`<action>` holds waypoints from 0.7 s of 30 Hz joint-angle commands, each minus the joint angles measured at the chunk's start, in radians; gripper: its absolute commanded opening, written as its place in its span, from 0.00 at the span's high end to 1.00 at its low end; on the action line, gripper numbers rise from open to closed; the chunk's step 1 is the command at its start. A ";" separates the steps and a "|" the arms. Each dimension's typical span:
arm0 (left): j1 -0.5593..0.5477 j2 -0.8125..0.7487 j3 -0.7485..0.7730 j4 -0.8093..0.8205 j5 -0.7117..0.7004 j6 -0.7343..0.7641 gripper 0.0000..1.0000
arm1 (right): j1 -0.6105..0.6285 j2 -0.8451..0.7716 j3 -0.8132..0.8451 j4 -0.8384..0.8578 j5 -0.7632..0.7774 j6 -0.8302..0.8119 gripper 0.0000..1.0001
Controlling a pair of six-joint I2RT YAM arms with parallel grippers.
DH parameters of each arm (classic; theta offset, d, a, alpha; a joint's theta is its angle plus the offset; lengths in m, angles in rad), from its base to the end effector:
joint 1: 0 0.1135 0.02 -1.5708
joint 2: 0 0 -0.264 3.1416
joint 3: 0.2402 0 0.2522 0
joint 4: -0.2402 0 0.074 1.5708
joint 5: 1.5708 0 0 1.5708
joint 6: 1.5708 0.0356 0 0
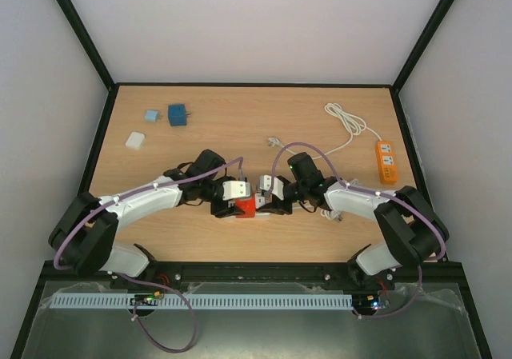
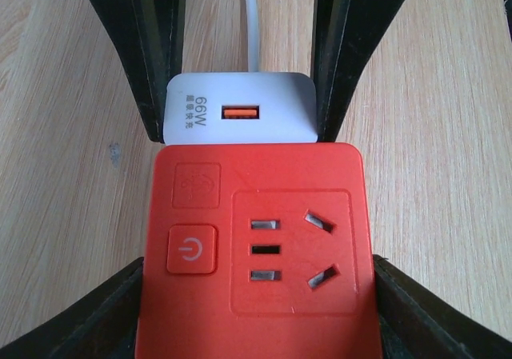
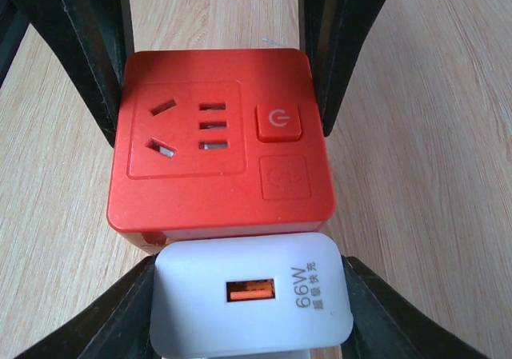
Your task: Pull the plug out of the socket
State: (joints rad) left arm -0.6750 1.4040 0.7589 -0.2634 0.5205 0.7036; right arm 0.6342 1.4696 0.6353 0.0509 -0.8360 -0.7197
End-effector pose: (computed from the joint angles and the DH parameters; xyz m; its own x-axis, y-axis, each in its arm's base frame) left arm 0.2017 -0.1841 0.1918 0.0358 0.6903 -0.7226 0.9938 0.0519 0.0988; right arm 0.2032 0.1822 0.1659 0.1135 -0.4651 -0.8779 -0.9919 -0.1037 -0.0733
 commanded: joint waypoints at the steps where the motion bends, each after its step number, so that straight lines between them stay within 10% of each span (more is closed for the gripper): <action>1: 0.017 -0.020 0.021 -0.035 0.081 -0.009 0.51 | 0.009 0.018 -0.023 0.000 0.017 -0.012 0.64; 21: 0.108 -0.093 0.094 -0.143 0.182 0.006 0.60 | 0.009 0.021 -0.019 -0.001 0.024 -0.007 0.63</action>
State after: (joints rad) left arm -0.5991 1.3586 0.8051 -0.3698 0.6510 0.6907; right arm 0.6373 1.4719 0.6342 0.0566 -0.8394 -0.7185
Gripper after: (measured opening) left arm 0.645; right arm 0.496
